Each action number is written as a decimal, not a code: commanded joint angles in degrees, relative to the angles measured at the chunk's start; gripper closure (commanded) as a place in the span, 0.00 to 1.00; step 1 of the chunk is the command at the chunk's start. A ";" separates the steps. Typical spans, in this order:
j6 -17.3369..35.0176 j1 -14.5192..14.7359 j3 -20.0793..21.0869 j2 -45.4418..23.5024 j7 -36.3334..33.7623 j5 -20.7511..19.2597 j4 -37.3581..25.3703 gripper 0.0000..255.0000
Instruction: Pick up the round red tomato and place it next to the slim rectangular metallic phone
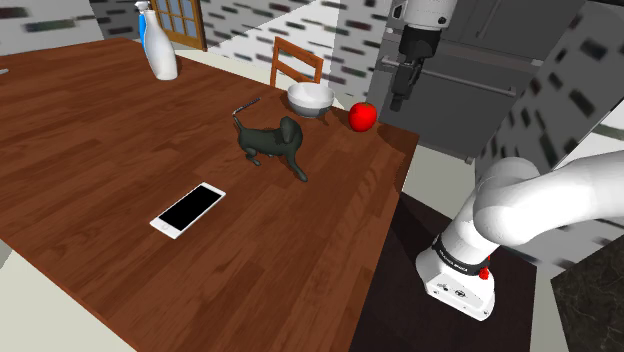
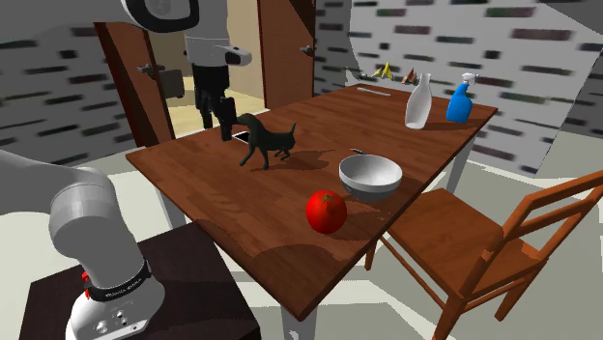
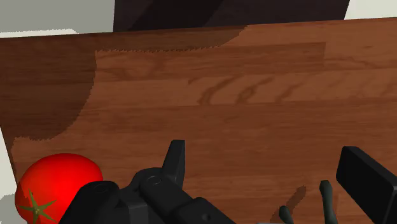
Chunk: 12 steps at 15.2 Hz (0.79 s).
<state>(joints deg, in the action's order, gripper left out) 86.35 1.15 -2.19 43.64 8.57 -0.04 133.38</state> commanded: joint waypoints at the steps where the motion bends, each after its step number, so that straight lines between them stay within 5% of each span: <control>1: 0.00 0.00 0.00 0.00 0.00 0.00 0.00 0.00; 12: 30.47 -6.83 -9.07 -1.50 1.03 -3.90 11.79 0.00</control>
<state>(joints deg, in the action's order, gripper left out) 113.82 -5.00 -10.28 42.30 9.39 -3.65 144.23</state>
